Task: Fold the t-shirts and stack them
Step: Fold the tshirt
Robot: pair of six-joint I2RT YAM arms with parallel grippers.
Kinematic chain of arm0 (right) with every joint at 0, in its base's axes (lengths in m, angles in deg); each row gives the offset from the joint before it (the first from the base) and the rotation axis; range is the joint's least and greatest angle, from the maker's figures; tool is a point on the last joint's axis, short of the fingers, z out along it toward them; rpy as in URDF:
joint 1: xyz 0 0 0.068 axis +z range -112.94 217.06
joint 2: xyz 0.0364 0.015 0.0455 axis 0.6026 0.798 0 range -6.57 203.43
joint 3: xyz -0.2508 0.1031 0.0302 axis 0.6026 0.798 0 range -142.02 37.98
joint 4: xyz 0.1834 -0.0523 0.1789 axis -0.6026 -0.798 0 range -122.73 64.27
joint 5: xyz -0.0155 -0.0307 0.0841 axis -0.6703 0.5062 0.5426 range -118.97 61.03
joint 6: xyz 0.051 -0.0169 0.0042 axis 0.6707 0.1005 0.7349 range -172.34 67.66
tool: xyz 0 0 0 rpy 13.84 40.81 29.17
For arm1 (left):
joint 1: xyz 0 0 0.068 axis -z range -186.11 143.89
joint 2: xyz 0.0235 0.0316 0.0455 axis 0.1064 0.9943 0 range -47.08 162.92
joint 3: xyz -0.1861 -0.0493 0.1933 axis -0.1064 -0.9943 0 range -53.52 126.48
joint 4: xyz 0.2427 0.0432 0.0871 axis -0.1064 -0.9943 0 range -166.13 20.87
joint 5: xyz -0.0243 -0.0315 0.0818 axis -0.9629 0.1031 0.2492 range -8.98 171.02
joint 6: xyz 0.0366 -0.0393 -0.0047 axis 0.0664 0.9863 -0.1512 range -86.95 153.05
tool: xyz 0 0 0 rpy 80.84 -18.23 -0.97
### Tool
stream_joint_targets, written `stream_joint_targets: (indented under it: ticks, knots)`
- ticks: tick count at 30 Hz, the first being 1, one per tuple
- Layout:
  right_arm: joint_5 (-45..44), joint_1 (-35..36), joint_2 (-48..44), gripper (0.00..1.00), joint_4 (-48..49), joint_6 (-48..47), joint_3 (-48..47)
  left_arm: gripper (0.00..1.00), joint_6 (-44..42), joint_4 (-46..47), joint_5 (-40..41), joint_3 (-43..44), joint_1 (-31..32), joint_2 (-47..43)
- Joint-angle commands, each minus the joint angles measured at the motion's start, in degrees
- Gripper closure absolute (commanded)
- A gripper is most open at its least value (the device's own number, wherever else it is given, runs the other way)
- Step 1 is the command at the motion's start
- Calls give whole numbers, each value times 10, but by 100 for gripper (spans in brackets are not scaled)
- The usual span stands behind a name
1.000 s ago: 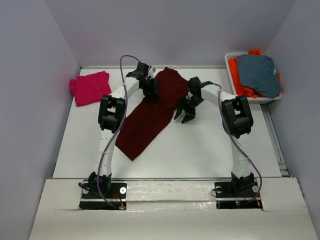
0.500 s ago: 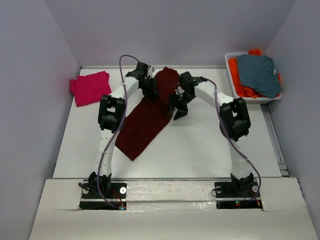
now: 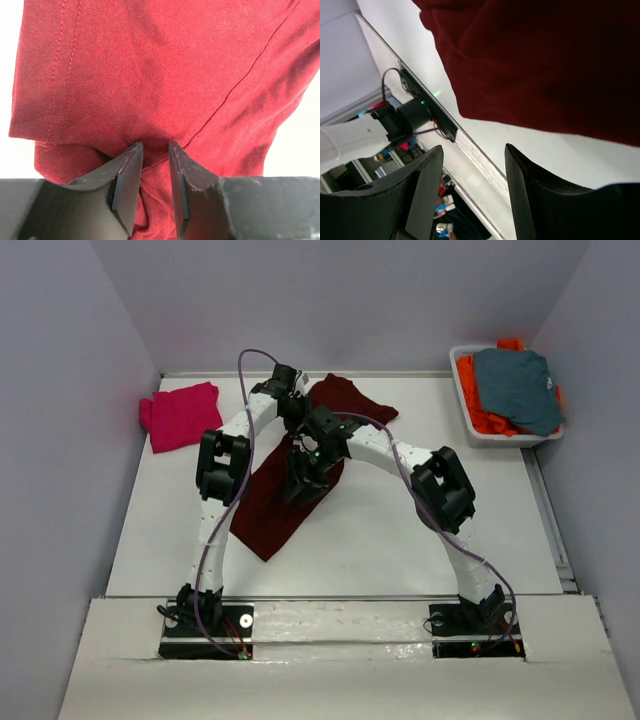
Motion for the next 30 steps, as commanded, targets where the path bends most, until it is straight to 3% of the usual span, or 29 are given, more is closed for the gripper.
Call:
stream_joint_targets:
  ticks: [1, 13, 20, 30]
  knots:
    - [43, 2, 24, 42, 89, 44, -19, 59, -14, -37, 44, -5, -10, 2]
    - [49, 25, 113, 45, 112, 47, -33, 59, -16, -38, 47, -9, -10, 4]
    - [19, 25, 91, 45, 65, 27, 16, 59, -19, -39, 55, -13, -10, -1]
    - [-42, 25, -17, 45, 37, 13, 174, 60, -22, -38, 71, -28, -10, -12]
